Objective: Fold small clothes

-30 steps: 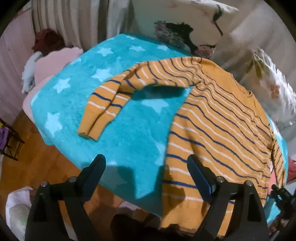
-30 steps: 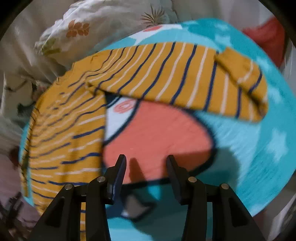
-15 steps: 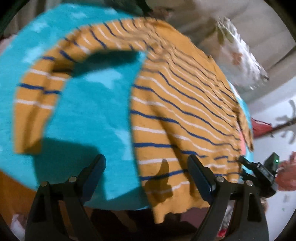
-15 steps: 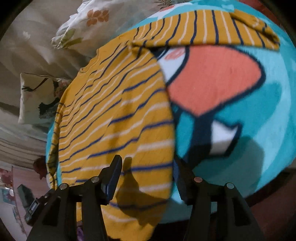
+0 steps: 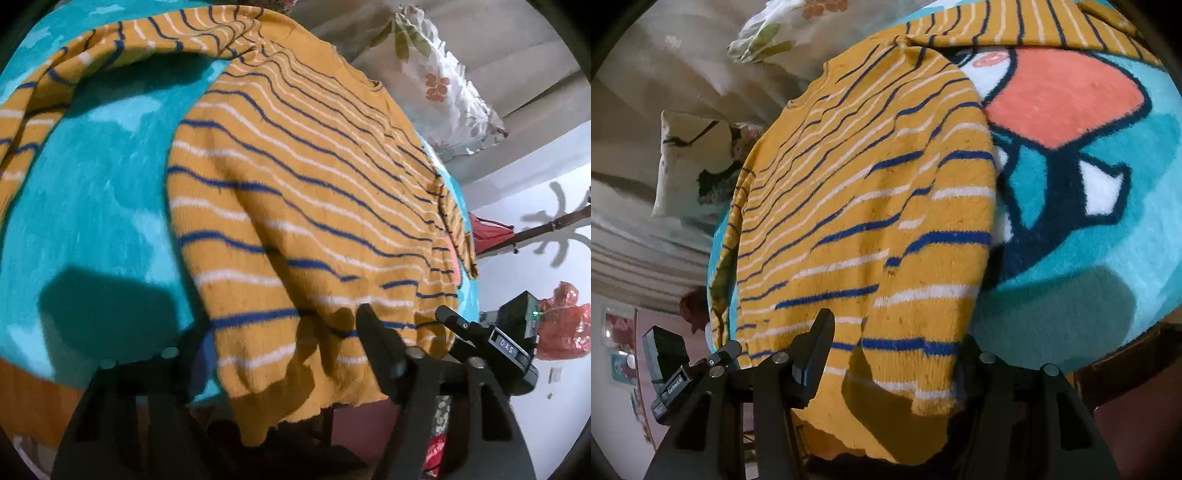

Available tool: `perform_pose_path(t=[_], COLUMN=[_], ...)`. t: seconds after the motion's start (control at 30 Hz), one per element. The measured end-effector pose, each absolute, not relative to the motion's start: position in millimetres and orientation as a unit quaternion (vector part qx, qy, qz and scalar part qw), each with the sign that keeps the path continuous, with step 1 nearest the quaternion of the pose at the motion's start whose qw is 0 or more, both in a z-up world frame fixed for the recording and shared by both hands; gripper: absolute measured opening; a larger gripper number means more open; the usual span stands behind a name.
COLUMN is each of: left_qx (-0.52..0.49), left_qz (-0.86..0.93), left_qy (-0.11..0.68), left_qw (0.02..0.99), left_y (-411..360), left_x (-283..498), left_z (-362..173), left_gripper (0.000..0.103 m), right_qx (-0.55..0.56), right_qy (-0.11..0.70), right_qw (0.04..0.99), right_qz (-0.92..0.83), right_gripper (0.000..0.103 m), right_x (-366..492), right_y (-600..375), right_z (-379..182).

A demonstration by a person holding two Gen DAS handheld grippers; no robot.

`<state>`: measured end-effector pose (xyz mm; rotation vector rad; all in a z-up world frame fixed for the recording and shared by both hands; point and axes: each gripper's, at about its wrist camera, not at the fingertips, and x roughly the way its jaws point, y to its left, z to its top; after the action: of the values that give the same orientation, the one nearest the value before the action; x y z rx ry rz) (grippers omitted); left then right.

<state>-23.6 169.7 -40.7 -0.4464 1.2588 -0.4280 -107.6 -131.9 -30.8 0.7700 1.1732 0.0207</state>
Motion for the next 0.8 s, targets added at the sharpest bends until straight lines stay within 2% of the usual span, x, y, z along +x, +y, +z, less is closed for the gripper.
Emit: perform_pose_path(t=[0.03,0.07,0.1,0.23,0.43,0.57,0.67,0.73,0.77,0.8], left_qx=[-0.198,-0.190,-0.190,-0.245,-0.216,-0.196,-0.186,-0.161,-0.149,-0.137], left_qz=[-0.189,-0.177,-0.163,-0.122,-0.086,-0.056,-0.046,-0.041,-0.037,-0.033], left_qy=[0.581,0.585,0.592,0.582,0.558,0.569,0.565,0.552,0.544,0.532], left_qw=[0.767,0.768,0.766,0.766,0.797,0.797,0.803,0.817,0.825,0.835], left_y=[169,167,167,186,196,195,194,191,191,192], left_x=[-25,-24,-22,-35,-82,-94,-94,-95,-95,-95], left_z=[-41,-42,-46,-44,-17,-32,-32,-21,-15,-7], left_gripper=[0.037,0.021,0.008,0.007,0.007,0.008,0.010,0.016,0.020,0.031], right_qx=[0.337,0.319,0.301,0.301,0.310,0.305,0.311,0.293,0.290,0.291], right_qy=[0.550,0.561,0.573,0.584,0.588,0.608,0.603,0.598,0.594,0.589], right_qw=[0.764,0.764,0.762,0.754,0.742,0.729,0.731,0.744,0.748,0.752], right_qz=[0.001,-0.006,-0.007,0.026,0.087,0.081,0.075,0.062,0.057,0.050], right_gripper=[0.042,0.023,0.015,0.011,0.009,0.010,0.014,0.016,0.019,0.021], right_x=[-107,-104,-100,-92,-123,-141,-142,-139,-141,-141], right_y=[-131,-130,-129,-132,-129,-129,-133,-134,-141,-145], right_z=[-31,-31,-31,-29,-21,-44,-42,-31,-28,-25])
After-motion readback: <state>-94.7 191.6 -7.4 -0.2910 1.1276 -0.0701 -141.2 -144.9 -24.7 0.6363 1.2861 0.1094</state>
